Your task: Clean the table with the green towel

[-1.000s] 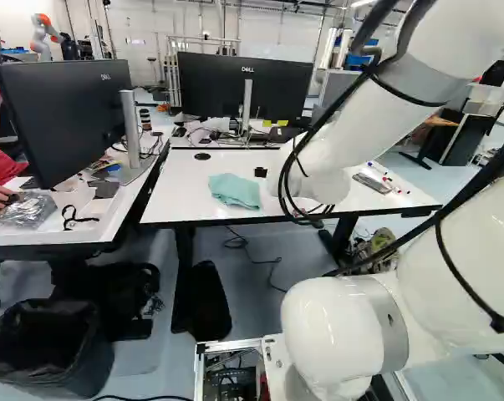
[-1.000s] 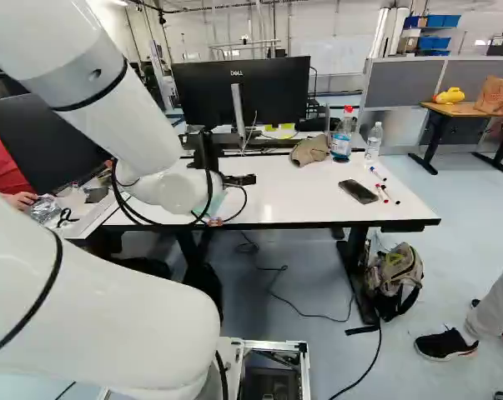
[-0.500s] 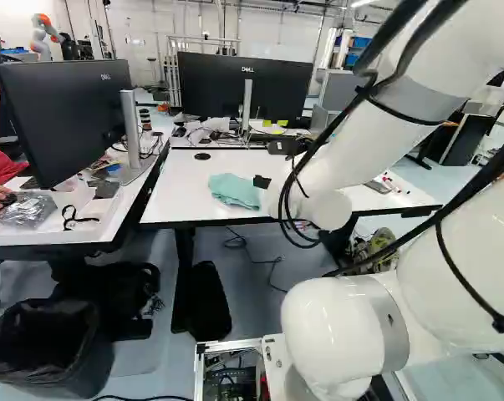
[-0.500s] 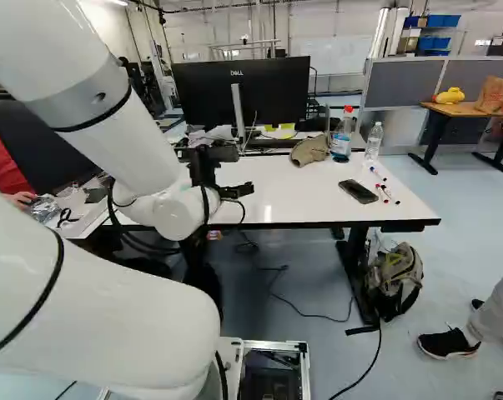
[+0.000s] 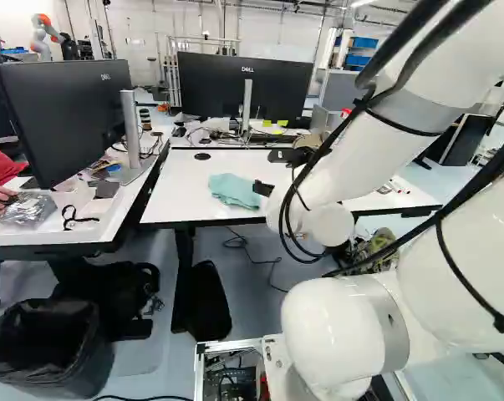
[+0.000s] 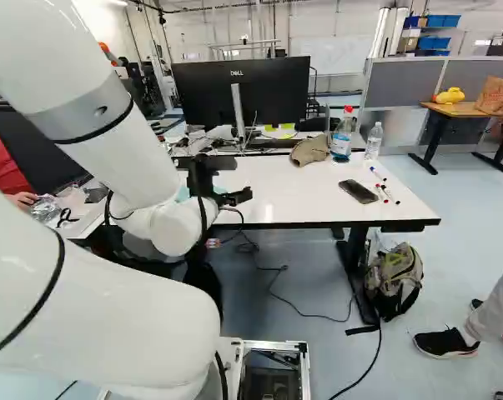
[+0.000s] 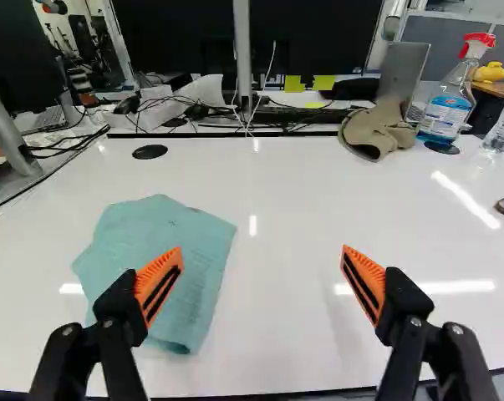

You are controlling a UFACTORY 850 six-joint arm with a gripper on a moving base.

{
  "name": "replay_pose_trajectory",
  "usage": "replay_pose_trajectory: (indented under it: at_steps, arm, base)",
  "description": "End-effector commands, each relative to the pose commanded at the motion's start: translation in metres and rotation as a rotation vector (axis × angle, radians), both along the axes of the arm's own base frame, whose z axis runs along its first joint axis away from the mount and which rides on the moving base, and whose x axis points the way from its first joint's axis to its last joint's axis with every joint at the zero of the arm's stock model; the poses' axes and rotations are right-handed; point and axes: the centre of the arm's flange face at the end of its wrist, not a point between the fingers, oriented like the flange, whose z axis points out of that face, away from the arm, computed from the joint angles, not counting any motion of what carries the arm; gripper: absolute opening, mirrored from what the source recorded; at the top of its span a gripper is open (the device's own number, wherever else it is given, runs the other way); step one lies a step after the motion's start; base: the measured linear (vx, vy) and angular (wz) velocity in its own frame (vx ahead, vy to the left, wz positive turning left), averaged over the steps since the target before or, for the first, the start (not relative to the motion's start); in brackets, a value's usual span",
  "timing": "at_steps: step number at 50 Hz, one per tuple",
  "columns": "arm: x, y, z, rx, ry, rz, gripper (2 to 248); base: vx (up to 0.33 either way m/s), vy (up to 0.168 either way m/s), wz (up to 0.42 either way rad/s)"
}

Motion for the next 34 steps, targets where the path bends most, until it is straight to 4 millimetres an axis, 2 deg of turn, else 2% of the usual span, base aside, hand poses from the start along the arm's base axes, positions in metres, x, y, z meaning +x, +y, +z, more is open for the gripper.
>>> replay_pose_trajectory:
  at_steps: [34]
  arm:
    - [-0.0034,0.0004,-0.0026,0.0,-0.006,0.001,247]
  base:
    - [0.0,0.0,0.0]
